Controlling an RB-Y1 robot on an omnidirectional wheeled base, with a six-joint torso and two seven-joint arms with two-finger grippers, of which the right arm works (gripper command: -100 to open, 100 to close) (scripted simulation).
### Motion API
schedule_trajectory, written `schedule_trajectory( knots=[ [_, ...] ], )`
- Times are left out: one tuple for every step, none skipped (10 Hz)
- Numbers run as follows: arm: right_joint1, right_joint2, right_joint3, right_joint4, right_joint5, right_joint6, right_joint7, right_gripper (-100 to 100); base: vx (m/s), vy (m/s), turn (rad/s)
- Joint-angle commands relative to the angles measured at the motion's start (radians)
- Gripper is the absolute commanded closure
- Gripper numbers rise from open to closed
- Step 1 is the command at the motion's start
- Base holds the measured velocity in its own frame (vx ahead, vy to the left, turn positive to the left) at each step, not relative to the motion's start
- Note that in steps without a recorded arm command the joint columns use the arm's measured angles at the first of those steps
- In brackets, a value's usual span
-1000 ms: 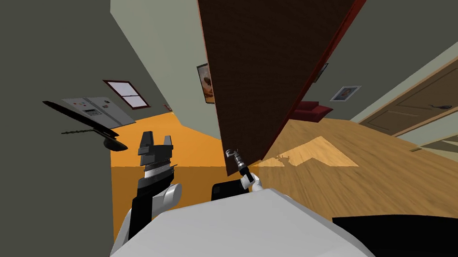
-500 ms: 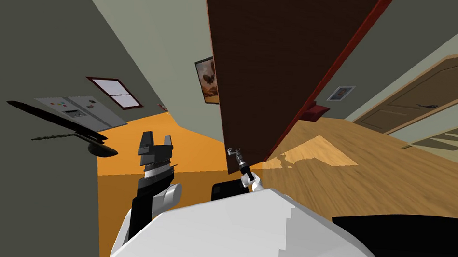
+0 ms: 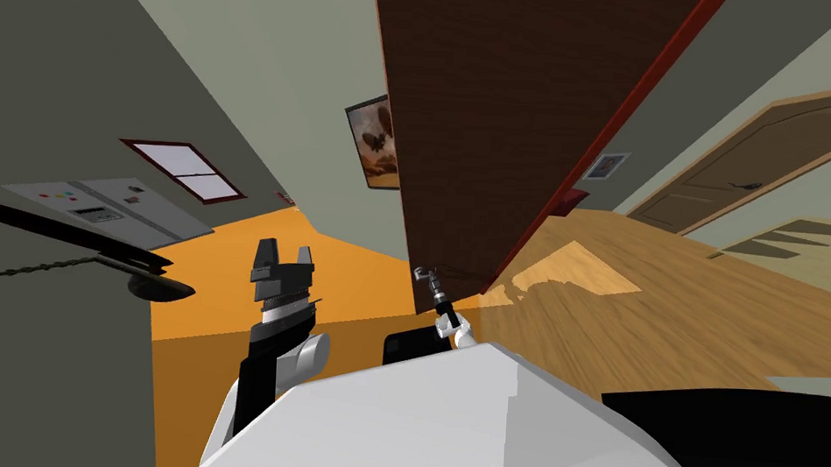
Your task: Push the door open
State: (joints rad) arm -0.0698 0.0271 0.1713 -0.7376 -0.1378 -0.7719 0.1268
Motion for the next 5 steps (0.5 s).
schedule_trajectory(
  knots=[
    [-0.002,-0.030,-0.019,0.001,-0.009,0.000,0.005,100,0.132,0.065,-0.039],
    [-0.003,-0.035,-0.023,0.002,-0.011,0.000,0.007,100,0.168,0.151,-0.078],
    [-0.004,-0.047,-0.038,0.003,-0.018,-0.001,0.011,100,0.196,0.177,-0.084],
    [-0.006,-0.051,-0.049,0.003,-0.023,-0.001,0.014,100,0.199,0.129,-0.074],
    [-0.007,-0.052,-0.060,0.004,-0.028,-0.001,0.018,100,0.200,0.092,-0.047]
  ],
)
